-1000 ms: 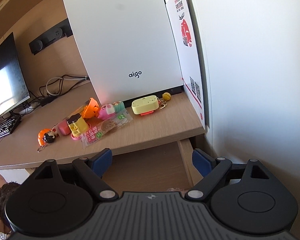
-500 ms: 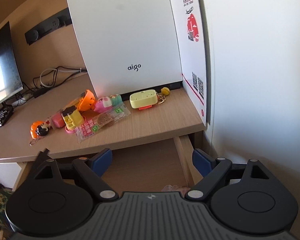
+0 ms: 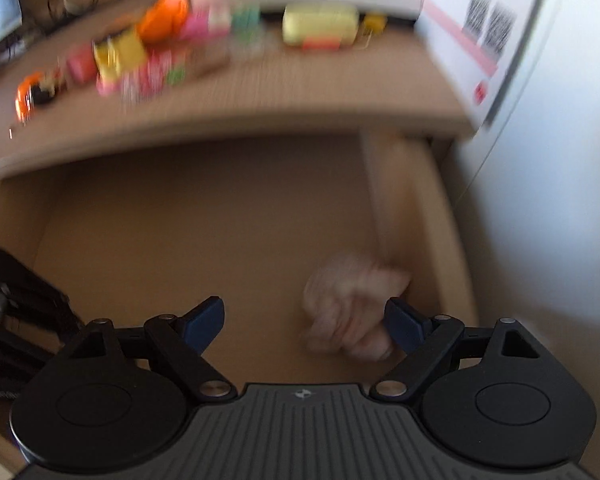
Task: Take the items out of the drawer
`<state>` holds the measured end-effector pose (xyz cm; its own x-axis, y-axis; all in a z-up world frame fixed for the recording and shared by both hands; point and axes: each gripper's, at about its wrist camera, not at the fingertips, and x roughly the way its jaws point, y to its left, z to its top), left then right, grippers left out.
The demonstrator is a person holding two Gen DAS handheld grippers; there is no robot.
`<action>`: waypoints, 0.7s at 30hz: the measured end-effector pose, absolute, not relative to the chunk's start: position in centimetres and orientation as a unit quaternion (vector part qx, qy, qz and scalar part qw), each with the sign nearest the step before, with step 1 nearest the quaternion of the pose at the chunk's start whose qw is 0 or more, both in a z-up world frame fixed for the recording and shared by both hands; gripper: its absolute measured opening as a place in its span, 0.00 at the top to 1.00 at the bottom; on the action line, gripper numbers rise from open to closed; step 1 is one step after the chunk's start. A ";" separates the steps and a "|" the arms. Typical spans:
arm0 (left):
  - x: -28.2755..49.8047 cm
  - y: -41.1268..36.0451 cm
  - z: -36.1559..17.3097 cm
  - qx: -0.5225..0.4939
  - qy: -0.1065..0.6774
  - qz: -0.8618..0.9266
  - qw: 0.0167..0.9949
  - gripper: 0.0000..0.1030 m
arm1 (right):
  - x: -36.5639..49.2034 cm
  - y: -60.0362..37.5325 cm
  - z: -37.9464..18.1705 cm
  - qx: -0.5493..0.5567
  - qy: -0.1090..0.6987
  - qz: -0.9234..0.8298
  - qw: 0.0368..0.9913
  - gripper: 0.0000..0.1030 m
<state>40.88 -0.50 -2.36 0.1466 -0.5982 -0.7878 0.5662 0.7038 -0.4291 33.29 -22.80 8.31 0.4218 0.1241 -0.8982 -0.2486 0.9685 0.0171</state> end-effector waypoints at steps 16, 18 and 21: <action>41.4 5.1 0.0 -0.157 0.399 -0.310 0.849 0.89 | 34.3 -20.8 2.9 -0.083 0.748 -0.014 0.659 0.42; 42.0 5.5 -0.3 -0.180 0.405 -0.305 0.843 0.89 | 34.3 -20.1 2.6 -0.100 0.750 -0.016 0.653 0.44; 42.4 5.8 -0.5 -0.200 0.408 -0.303 0.838 0.89 | 34.6 -18.8 2.5 -0.113 0.746 -0.012 0.656 0.44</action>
<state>42.41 5.77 -0.51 0.4837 -0.6715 -0.5614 0.3448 0.7357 -0.5830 34.59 -18.79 2.49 -0.1125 -0.1839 -0.9765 -0.1536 0.9741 -0.1658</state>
